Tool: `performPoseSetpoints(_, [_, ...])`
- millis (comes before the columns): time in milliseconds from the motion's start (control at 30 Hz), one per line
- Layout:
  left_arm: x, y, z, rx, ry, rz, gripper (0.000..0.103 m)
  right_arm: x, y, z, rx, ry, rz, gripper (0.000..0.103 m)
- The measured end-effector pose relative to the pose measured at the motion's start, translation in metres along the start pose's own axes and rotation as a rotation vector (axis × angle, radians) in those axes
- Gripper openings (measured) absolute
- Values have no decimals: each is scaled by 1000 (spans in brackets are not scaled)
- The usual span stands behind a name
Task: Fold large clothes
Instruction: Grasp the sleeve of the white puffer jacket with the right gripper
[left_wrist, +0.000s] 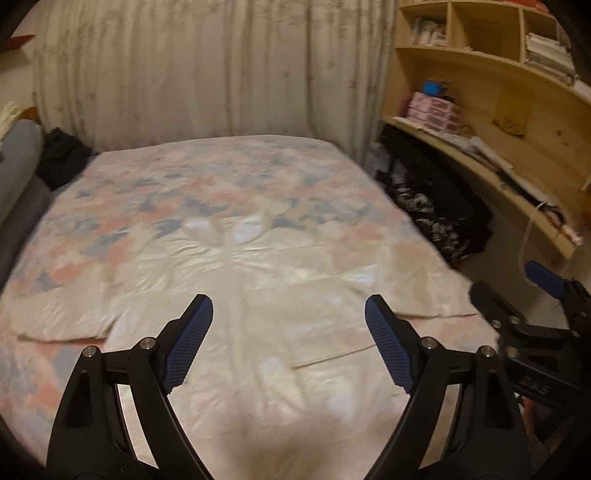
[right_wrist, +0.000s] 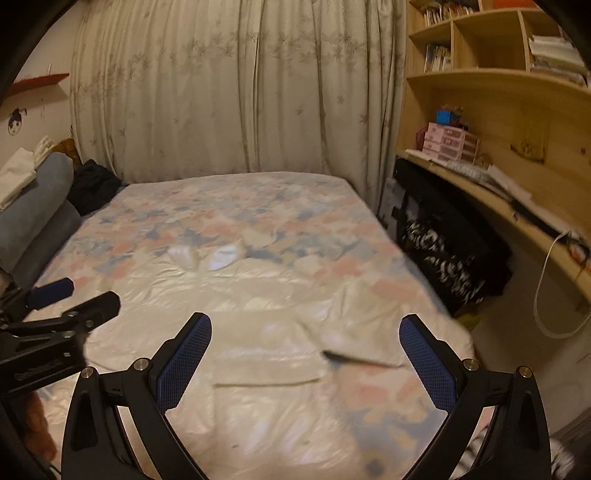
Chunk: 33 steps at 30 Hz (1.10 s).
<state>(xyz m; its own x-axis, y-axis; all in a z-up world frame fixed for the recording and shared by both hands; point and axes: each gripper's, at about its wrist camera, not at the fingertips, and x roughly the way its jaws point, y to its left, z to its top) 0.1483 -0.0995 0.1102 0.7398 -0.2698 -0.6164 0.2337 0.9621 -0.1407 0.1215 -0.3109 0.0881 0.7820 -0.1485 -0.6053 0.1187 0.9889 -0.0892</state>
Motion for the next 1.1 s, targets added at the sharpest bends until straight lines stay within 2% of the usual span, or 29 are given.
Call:
performPoseSetpoints(133, [17,-27,28,1,-33,-31,84,13,-37,33,-5,-2,-35,103])
performPoseSetpoints(300, [55,-60,51,-27,-19,-84,84,34,-97,66,4,2,-84,103])
performPoseSetpoints(400, [90,-81,57,-24,-11,-65,84,61,-140,79,41,36,-140,103])
performPoseSetpoints(533, [147,-105,48,13,5,-31,83,112,-204,74,169,134,-117,103])
performPoseSetpoints(633, [189,-112,31,18,37,3,83,163,-254,54,269,222,-102,99])
performPoseSetpoints(700, [215,-113,16,14,60,11,83,194,-276,24,354,289,-87,94])
performPoseSetpoints(767, [241,-115,3,4,89,20,83,224,-305,-5,459,352,-63,81])
performPoseSetpoints(800, [252,-116,-1,-2,102,23,83,242,-322,-22,515,386,-55,79])
performPoseSetpoints(967, [301,-115,-26,-35,149,28,83,309,-381,-94,716,498,-73,79])
performPoseSetpoints(1100, [328,-114,-39,-52,183,28,83,333,-410,-134,853,531,-89,79])
